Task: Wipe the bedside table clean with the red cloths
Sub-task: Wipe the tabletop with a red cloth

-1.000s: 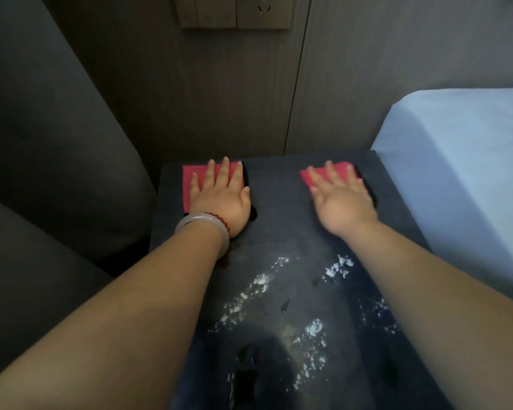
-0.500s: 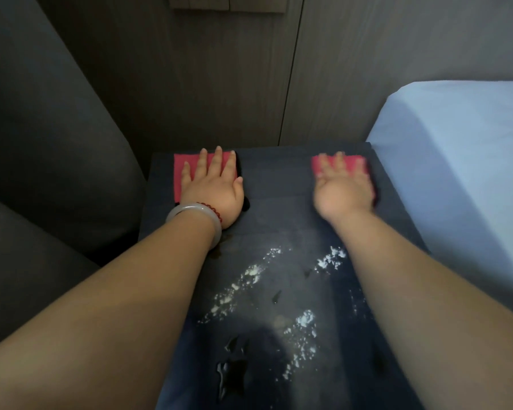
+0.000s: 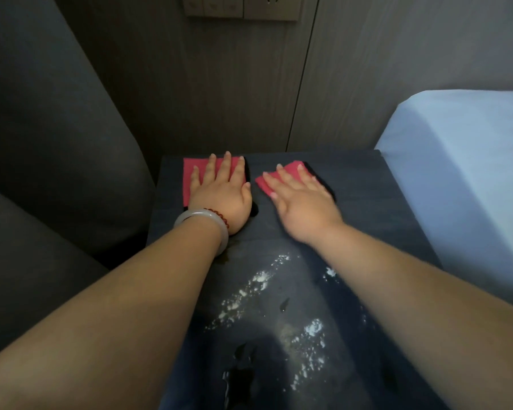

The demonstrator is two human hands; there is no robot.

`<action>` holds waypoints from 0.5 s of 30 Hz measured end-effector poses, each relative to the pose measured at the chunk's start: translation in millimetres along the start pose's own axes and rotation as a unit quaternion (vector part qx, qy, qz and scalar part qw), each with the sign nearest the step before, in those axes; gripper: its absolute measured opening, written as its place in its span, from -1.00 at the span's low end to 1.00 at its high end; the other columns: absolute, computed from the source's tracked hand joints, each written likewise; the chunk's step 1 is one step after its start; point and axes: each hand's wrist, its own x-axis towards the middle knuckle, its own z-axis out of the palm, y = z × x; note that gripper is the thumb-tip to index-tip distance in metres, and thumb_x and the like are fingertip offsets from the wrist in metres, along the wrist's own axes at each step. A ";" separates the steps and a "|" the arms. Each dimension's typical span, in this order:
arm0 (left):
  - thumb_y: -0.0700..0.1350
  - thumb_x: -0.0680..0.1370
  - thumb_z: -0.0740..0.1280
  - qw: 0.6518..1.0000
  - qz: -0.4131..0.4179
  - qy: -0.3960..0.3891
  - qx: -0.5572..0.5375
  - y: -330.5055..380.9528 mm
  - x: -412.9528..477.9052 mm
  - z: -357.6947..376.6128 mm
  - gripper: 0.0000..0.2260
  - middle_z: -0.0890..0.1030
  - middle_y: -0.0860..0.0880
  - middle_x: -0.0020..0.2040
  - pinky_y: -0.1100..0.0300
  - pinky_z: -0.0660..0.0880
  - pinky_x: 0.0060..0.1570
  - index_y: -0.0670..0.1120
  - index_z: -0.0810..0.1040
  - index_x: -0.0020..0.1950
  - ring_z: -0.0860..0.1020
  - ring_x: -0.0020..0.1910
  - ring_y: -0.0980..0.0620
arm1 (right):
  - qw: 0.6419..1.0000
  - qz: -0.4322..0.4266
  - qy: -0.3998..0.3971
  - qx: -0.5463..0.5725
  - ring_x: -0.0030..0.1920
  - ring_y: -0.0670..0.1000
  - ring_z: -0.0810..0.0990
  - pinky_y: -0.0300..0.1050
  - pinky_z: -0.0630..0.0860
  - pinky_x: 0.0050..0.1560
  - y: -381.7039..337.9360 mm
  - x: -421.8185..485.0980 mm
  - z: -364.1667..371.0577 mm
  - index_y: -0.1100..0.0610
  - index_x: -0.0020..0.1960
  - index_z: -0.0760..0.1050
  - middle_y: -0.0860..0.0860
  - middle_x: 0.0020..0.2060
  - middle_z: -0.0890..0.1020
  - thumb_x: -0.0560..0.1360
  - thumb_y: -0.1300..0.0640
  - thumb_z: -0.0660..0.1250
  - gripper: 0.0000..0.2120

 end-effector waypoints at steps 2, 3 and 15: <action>0.10 0.64 -0.15 1.000 -0.002 0.002 0.000 0.6 0.1 0.5 -0.48 -0.15 -0.01 0.61 -0.17 -0.17 0.49 0.05 -0.15 0.60 -0.18 0.57 -0.10 | 0.997 0.078 0.009 -0.013 0.57 0.16 -0.10 0.12 -0.05 0.52 40.6 9.7 -10.1 -0.19 0.58 -0.04 -0.10 0.59 -0.02 0.67 -0.05 -0.12 -0.52; 0.10 0.64 -0.15 1.000 -0.004 0.002 0.000 1.5 -0.4 0.6 -0.48 -0.15 0.00 0.61 -0.16 -0.17 0.49 0.06 -0.14 0.59 -0.18 0.57 -0.10 | 0.987 0.163 0.009 0.004 0.57 0.17 -0.10 0.13 -0.05 0.52 64.1 15.1 -15.9 -0.18 0.58 -0.05 -0.08 0.59 -0.03 0.67 -0.04 -0.13 -0.52; 0.11 0.64 -0.14 1.000 -0.005 0.010 0.001 0.9 1.1 1.6 -0.48 -0.12 0.00 0.61 -0.17 -0.16 0.49 0.06 -0.12 0.59 -0.15 0.57 -0.11 | 0.981 0.194 -0.012 -0.015 0.56 0.23 -0.08 0.18 0.00 0.51 84.0 23.3 -29.1 -0.11 0.59 -0.04 0.00 0.60 -0.04 0.66 0.07 -0.02 -0.48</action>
